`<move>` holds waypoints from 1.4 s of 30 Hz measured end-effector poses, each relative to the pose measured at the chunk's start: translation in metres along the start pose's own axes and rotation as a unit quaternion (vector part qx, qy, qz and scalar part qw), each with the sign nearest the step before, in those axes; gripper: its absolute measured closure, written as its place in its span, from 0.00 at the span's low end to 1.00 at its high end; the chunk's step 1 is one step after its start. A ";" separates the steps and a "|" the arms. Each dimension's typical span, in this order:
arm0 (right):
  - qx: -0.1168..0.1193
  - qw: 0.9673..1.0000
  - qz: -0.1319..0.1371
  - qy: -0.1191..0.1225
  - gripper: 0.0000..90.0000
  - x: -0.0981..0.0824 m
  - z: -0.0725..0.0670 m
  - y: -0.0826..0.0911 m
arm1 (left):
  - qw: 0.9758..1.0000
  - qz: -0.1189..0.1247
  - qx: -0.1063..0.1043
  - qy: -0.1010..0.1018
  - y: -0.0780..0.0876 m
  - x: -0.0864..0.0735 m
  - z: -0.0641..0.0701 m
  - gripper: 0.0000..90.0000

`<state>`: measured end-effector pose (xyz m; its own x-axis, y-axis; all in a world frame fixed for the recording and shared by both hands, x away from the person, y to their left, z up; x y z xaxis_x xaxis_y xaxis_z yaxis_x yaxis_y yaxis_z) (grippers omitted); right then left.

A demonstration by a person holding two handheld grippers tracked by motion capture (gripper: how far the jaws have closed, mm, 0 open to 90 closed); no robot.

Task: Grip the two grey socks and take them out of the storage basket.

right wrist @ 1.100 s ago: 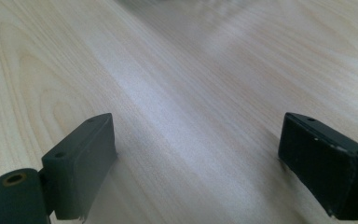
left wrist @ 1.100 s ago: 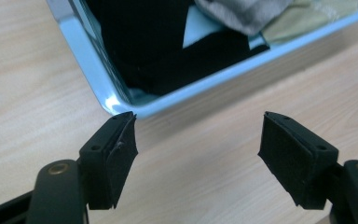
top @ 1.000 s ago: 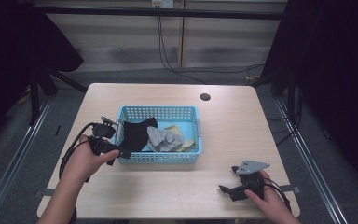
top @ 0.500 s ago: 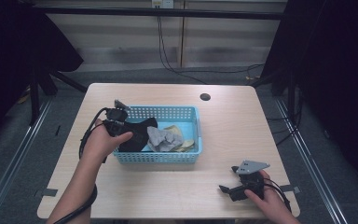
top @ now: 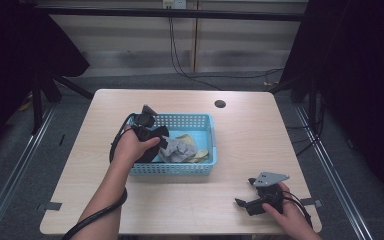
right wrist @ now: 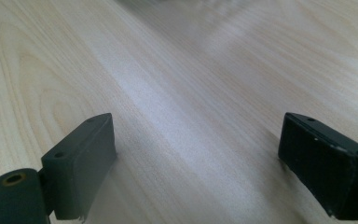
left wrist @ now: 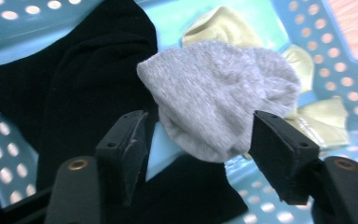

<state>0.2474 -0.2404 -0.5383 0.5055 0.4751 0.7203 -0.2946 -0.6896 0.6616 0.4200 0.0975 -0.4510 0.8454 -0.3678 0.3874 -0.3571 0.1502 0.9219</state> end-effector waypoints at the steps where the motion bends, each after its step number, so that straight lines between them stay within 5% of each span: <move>1: -0.001 1.000 0.000 0.000 0.12 0.000 0.000 0.000 | 1.000 0.000 0.000 0.004 -0.004 0.001 0.000 0.42; 9: 0.000 1.000 0.000 0.000 0.12 0.000 0.000 0.000 | 0.999 -0.009 -0.018 0.039 -0.027 0.007 0.005 0.45; 14: -0.001 1.000 -0.002 -0.003 0.12 0.000 0.000 0.000 | 0.999 -0.035 -0.012 0.040 -0.039 0.006 0.008 0.50; 20: 0.000 1.000 -0.001 -0.003 0.12 0.000 0.000 0.000 | 0.998 -0.048 -0.022 0.033 -0.044 0.007 0.006 0.86; 21: 0.000 1.000 -0.001 -0.003 0.12 0.000 0.000 0.000 | 0.998 -0.051 -0.027 0.035 -0.044 0.007 0.006 0.86; 25: 0.000 1.000 -0.001 -0.001 0.12 0.000 0.000 0.000 | 0.998 -0.049 -0.034 0.032 -0.037 0.009 0.003 0.94; 32: 0.000 1.000 0.000 -0.001 0.12 -0.001 -0.001 0.001 | 0.998 -0.044 -0.028 0.018 -0.013 0.013 -0.004 0.95; 42: 0.000 1.000 0.001 -0.002 0.12 -0.001 -0.001 0.001 | 0.998 -0.037 -0.032 0.025 0.015 0.014 -0.012 0.95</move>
<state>0.2464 -0.2411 -0.5382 0.5084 0.4719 0.7203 -0.2953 -0.6902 0.6606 0.4315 0.1058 -0.4322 0.8881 -0.3330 0.3168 -0.2688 0.1827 0.9457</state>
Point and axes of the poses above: each handheld gripper's, and its own axes: y roughly backward along the jaws, x roughly out of its top, z roughly to its right, the point moved 4 cm from there along -y, roughly forward along the jaws, and after that the axes turned 15 degrees about x, right-handed, at the moved point
